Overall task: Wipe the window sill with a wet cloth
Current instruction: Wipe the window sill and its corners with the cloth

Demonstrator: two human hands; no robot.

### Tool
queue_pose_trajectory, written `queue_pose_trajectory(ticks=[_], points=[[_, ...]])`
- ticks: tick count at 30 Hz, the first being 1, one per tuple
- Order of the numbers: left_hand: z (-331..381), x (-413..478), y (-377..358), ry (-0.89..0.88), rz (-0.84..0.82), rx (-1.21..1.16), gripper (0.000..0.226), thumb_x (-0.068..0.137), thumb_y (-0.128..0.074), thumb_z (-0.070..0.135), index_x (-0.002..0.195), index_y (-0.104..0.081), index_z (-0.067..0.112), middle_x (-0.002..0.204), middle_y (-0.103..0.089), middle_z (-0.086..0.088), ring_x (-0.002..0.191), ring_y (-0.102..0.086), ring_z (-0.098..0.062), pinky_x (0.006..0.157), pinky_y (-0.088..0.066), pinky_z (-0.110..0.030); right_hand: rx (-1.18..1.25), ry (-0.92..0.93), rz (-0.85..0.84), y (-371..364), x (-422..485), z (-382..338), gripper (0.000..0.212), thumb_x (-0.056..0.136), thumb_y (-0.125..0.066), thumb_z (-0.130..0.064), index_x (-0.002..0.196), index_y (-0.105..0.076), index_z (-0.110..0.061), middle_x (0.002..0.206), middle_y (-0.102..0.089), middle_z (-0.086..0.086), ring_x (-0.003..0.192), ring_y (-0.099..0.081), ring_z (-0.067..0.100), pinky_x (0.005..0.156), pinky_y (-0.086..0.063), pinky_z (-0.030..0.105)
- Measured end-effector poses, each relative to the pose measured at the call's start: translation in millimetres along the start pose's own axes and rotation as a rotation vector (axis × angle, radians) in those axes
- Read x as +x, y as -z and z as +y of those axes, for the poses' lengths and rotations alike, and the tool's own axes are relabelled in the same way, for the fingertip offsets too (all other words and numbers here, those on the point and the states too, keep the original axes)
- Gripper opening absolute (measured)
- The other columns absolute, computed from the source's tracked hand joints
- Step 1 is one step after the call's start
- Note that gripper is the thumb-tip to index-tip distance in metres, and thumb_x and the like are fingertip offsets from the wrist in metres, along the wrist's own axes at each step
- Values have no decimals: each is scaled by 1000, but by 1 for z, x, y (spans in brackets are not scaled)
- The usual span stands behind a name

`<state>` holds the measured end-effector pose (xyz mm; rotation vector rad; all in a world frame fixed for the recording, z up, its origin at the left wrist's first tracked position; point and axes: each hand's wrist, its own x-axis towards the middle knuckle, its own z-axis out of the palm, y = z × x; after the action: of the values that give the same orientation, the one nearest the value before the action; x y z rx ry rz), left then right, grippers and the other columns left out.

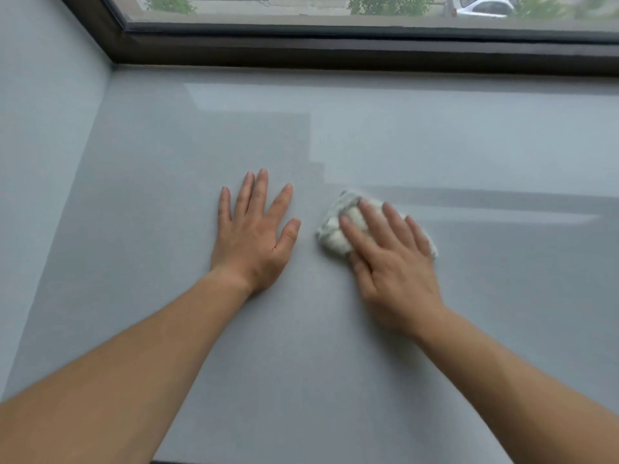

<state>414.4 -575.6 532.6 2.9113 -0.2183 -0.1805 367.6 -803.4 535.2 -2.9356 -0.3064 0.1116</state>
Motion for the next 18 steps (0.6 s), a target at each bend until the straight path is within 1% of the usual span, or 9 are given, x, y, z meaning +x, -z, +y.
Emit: queue_pose_trajectory(ticks=[3, 4, 5, 8, 10, 11, 13, 16, 18], points=[[1, 0, -1, -4, 65, -81, 61, 90, -22, 57, 145, -37, 32, 163, -14, -6, 152, 0, -18, 121, 7, -48, 93, -275, 32, 1, 5, -7, 50, 102, -29, -43, 152, -24, -45, 165, -12, -9, 152, -7, 23, 121, 1, 40], [1, -1, -1, -11, 106, -118, 56, 90, -27, 55, 137, -44, 30, 158, -22, -8, 150, -7, -21, 121, 4, -49, 102, -310, 46, -1, -4, -20, 51, 102, -31, -41, 152, -25, -43, 165, -12, -8, 152, -6, 25, 121, 0, 42], [0, -2, -1, -24, 147, -158, 52, 89, -32, 53, 130, -49, 27, 151, -29, -10, 148, -15, -24, 122, 2, -48, 91, -276, 58, -5, -19, -35, 53, 100, -34, -39, 152, -26, -42, 165, -14, -6, 152, -8, 27, 121, -2, 44], [-1, -11, 3, -33, 252, -280, 44, 87, -39, 48, 116, -61, 24, 135, -42, -8, 136, -33, -26, 120, -10, -44, 48, 8, -3, -15, -79, -66, 57, 94, -41, -39, 150, -32, -40, 163, -22, -4, 150, -17, 29, 120, -13, 48], [1, -20, 9, 34, 314, -404, 37, 87, -43, 43, 109, -67, 25, 129, -49, -4, 128, -40, -22, 110, -20, -33, 36, 113, -15, -17, -95, -54, 54, 95, -41, -41, 149, -35, -42, 162, -26, -6, 150, -21, 27, 120, -16, 46], [3, -30, 11, 63, 319, -457, 34, 88, -44, 41, 107, -67, 25, 126, -52, -1, 125, -42, -20, 105, -22, -30, 19, 120, 0, -19, -96, -46, 53, 96, -41, -42, 149, -35, -43, 162, -26, -7, 150, -21, 25, 120, -16, 45], [7, -59, 10, 66, 288, -490, 34, 89, -42, 39, 107, -68, 25, 123, -57, 1, 120, -47, -18, 102, -26, -30, 30, -8, 22, -17, -96, -42, 52, 97, -38, -42, 149, -34, -44, 162, -24, -9, 151, -18, 24, 121, -12, 43], [5, -108, 2, 66, 191, -447, 44, 88, -37, 45, 111, -68, 25, 134, -56, -3, 128, -46, -22, 113, -25, -43, 86, -233, 65, -19, -114, -75, 52, 99, -32, -43, 151, -32, -41, 164, -20, -6, 151, -14, 26, 121, -10, 46], [7, -132, -1, 132, 103, -429, 48, 88, -34, 48, 119, -65, 27, 151, -42, -4, 143, -30, -20, 121, -7, -47, 68, -91, 26, -24, -146, -99, 51, 100, -33, -45, 151, -32, -40, 164, -20, -4, 152, -13, 27, 121, -12, 47]])
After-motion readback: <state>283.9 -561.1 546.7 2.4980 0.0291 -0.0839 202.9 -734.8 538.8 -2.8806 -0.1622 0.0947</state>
